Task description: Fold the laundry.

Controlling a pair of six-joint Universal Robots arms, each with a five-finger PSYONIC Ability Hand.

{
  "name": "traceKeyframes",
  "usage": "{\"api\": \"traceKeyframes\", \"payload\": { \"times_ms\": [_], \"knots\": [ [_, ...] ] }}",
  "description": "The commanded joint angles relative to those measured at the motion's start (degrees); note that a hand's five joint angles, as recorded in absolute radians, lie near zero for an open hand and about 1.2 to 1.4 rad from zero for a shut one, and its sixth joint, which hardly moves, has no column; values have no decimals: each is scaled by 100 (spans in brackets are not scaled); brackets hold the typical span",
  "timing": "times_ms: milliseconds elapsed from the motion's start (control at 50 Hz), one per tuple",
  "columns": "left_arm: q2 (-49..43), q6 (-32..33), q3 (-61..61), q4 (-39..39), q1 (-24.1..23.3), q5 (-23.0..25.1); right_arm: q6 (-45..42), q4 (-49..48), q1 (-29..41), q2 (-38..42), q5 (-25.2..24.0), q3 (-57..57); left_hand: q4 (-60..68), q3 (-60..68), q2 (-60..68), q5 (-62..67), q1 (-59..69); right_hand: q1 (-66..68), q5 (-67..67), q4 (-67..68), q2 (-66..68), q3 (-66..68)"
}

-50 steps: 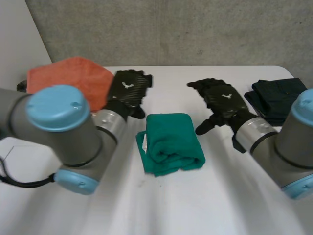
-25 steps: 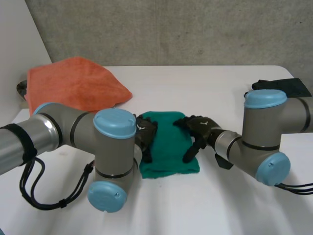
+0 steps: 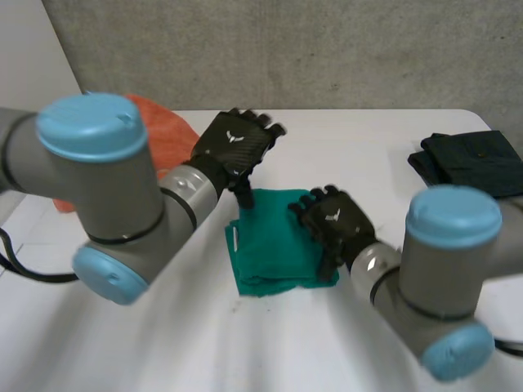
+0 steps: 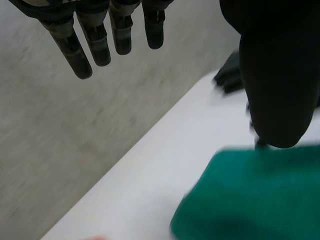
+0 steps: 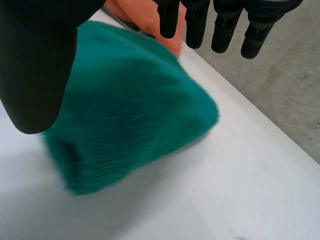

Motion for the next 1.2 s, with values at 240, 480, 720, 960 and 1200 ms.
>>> {"api": "traceKeyframes", "payload": {
  "times_ms": [240, 480, 720, 960, 1200],
  "knots": [
    [3, -610, 73, -222, 280, 1668, -24, -1587, 256, 888, 44, 409, -224, -285, -229, -271, -183, 227, 177, 224, 242, 226],
    [20, -610, 55, -205, 289, 1660, -24, -1728, 265, 1090, 35, -39, -224, -285, -229, -271, -183, 1036, 986, 1032, 1050, 1034],
    [20, -610, 38, -205, 289, 1607, -24, -1745, 247, 1424, -18, -557, -224, -285, -229, -271, -183, 4319, 4269, 4316, 4334, 4318],
    [108, -628, 125, -178, 403, 1423, 99, -1860, -314, 977, -88, -1568, -224, -285, -229, -271, -183, 6783, 6733, 6779, 6797, 6781],
    [310, -654, 170, -64, 359, 1352, 1091, -2395, -2449, 985, -1247, -2746, -207, -268, -212, -254, -166, 6783, 6733, 6779, 6797, 6781]
  ]
}}
